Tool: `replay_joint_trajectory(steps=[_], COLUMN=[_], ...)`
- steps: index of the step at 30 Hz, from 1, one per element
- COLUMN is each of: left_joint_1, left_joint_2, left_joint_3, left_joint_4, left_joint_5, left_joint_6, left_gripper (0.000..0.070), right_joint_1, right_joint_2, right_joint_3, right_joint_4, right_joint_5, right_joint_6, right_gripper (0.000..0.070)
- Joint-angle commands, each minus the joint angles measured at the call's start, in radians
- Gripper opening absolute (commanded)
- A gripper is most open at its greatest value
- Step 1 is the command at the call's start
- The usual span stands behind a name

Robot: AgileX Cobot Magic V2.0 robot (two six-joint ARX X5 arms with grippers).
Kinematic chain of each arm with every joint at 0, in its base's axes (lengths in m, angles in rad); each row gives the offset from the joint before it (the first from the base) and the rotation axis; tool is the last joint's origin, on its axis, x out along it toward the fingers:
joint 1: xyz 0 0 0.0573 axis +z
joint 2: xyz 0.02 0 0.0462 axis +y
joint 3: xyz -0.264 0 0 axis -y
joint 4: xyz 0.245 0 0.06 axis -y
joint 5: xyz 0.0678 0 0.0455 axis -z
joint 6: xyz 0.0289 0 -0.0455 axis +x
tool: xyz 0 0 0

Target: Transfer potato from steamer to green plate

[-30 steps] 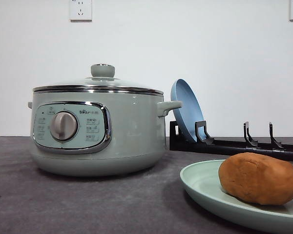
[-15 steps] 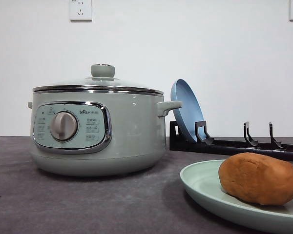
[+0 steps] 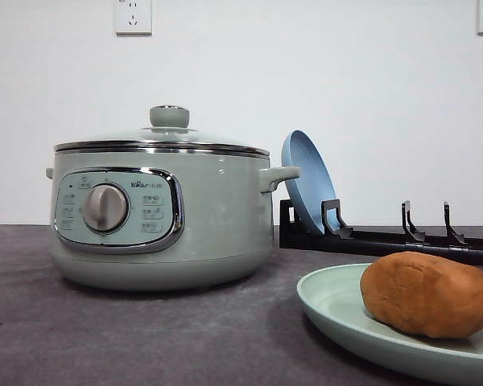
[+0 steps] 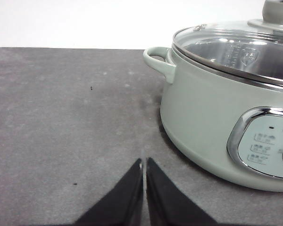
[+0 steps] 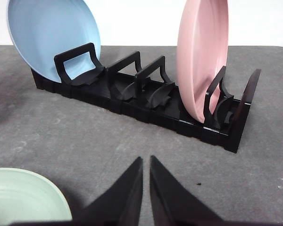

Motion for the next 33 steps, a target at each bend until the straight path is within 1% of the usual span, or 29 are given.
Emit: replay_joint_trajectory(steps=[1, 33], left_joint_1=[-0.002, -0.002], left_joint_2=[-0.001, -0.001], left_joint_3=[-0.021, -0.021], left_joint_4=[-0.006, -0.006], left_joint_5=[0.007, 0.007], left_joint_6=[0.015, 0.015], left_gripper=[0.0003, 0.0003], right_joint_1=[-0.001, -0.001], right_joint_2=[-0.002, -0.002], right_joint_3=[-0.005, -0.005], right_joint_4=[0.013, 0.013], right_joint_5=[0.003, 0.003], right_joint_6=[-0.013, -0.013], right_gripper=[0.0014, 0.0015])
